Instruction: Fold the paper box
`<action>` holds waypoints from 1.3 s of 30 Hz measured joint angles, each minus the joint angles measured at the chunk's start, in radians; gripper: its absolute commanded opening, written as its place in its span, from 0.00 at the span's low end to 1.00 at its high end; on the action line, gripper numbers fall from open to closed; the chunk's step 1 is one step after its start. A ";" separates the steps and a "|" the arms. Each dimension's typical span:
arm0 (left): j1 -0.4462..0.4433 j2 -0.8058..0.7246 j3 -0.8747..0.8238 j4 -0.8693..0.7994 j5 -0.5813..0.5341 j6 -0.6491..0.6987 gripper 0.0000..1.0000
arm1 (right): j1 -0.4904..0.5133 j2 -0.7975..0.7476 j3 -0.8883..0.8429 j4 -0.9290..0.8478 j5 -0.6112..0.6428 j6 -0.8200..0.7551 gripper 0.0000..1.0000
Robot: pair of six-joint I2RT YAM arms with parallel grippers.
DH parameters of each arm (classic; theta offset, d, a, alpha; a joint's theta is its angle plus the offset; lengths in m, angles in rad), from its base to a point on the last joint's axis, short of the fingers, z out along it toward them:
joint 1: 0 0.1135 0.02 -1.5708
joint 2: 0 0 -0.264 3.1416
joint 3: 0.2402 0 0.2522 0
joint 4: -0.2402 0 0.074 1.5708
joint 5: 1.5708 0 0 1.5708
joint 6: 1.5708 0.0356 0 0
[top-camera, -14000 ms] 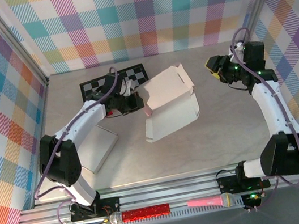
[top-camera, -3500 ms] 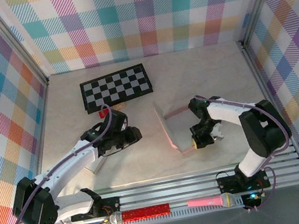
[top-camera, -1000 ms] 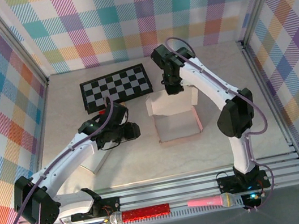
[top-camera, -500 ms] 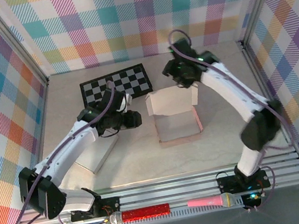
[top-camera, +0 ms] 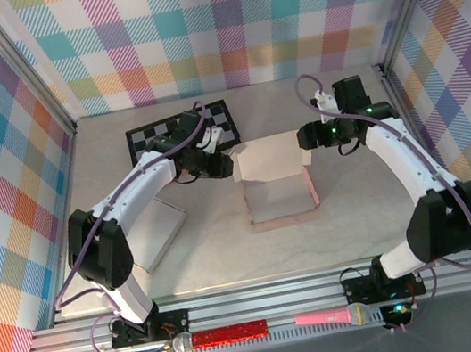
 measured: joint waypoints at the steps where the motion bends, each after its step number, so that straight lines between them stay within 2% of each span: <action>1: 0.004 0.012 0.008 0.001 0.002 0.007 0.40 | -0.002 0.013 -0.001 -0.003 0.004 -0.016 0.65; 12: 0.011 0.085 0.036 0.010 0.038 0.024 0.40 | -0.010 0.150 0.024 -0.012 -0.017 -0.127 0.56; 20: 0.011 0.121 0.089 0.031 0.056 0.024 0.38 | -0.010 0.172 0.040 -0.019 -0.046 -0.146 0.46; 33: 0.001 0.148 0.108 0.030 0.043 0.023 0.26 | -0.010 0.200 0.072 -0.023 -0.037 -0.163 0.45; 39: -0.005 0.153 0.126 0.030 0.036 0.021 0.22 | -0.010 0.217 0.090 -0.026 -0.023 -0.181 0.43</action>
